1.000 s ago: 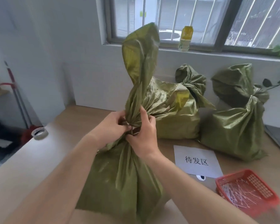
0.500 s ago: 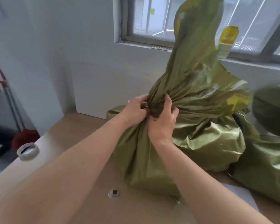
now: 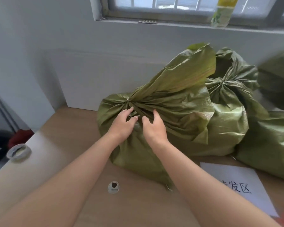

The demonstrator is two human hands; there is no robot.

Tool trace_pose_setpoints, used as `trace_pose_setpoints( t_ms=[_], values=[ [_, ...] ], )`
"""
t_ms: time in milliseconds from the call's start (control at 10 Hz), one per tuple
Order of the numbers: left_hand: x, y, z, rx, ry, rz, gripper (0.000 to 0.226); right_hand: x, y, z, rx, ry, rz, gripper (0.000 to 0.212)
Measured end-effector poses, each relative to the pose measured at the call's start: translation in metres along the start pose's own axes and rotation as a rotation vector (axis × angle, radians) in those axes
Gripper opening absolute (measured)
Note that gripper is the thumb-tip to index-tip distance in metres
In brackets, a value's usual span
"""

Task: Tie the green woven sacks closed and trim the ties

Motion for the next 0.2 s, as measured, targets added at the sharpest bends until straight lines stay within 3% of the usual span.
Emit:
trace_pose_setpoints(
  t_ms=[100, 200],
  values=[
    [0.005, 0.023, -0.029, -0.008, 0.102, -0.024, 0.052, -0.017, 0.022, -0.002, 0.005, -0.101, 0.018, 0.063],
    [0.017, 0.049, -0.060, 0.010, 0.220, -0.043, 0.046, -0.036, 0.048, -0.003, 0.003, -0.201, 0.008, 0.073]
  ],
)
Point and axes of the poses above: each hand's wrist, its own y-axis away from the middle knuckle, its own x-axis out of the palm, z = x × y, the point moved 4 cm from there along -y, towards the middle knuckle, and after that the axes turned 15 degrees about x, right-handed, at the moved point
